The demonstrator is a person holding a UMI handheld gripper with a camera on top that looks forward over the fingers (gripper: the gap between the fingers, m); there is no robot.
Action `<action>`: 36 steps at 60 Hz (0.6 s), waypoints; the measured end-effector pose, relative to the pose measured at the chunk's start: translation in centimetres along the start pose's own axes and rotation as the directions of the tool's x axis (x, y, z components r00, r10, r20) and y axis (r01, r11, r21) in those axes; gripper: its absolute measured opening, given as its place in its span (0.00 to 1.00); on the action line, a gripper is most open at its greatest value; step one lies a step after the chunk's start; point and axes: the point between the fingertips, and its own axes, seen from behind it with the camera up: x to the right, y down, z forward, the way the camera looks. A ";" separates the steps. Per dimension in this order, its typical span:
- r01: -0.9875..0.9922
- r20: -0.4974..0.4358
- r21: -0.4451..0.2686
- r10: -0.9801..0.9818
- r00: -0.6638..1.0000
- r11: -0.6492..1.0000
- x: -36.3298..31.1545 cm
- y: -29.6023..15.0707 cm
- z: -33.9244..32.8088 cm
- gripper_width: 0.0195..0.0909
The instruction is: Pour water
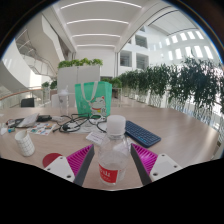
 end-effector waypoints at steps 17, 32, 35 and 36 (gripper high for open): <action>-0.063 -0.082 0.016 0.064 0.995 0.998 1.6 0.7 2.7 0.29; 0.085 -0.097 -0.027 -0.087 0.991 0.996 -1.8 -6.5 0.8 0.21; 0.213 -0.110 -0.012 -0.213 0.971 0.977 -3.8 -9.3 0.4 0.21; 0.259 -0.107 -0.005 -0.258 0.960 0.966 -4.3 -10.7 0.1 0.21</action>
